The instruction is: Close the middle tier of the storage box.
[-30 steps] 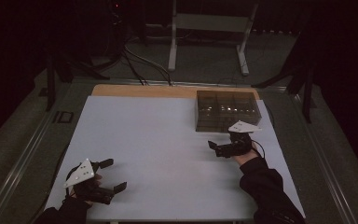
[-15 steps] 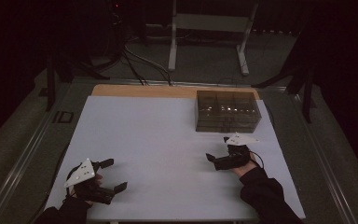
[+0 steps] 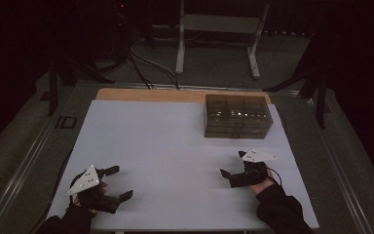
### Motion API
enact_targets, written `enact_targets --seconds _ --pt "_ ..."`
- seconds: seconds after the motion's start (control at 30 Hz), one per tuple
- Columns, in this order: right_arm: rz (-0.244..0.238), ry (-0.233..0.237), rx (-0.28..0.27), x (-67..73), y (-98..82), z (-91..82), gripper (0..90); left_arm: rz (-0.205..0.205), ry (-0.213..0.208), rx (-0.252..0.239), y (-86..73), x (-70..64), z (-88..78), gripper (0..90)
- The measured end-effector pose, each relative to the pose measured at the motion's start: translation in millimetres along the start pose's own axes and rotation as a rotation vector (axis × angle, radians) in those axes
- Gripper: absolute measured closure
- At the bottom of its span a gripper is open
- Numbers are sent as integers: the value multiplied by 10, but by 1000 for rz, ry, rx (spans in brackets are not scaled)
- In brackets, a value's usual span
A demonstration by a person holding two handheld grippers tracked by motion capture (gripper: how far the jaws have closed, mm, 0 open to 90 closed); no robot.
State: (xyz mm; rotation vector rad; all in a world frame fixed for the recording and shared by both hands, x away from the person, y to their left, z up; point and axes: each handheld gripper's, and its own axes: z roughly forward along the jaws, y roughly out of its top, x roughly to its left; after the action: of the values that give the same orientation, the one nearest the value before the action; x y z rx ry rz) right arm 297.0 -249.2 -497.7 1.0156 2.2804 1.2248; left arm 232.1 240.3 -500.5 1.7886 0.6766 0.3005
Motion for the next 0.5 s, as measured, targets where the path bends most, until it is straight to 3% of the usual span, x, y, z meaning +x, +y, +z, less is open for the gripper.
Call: enact_targets --seconds 0.5 --pt "38 -28 20 -62 -171 -159 2 0 -1 8 -3 1 8 11"
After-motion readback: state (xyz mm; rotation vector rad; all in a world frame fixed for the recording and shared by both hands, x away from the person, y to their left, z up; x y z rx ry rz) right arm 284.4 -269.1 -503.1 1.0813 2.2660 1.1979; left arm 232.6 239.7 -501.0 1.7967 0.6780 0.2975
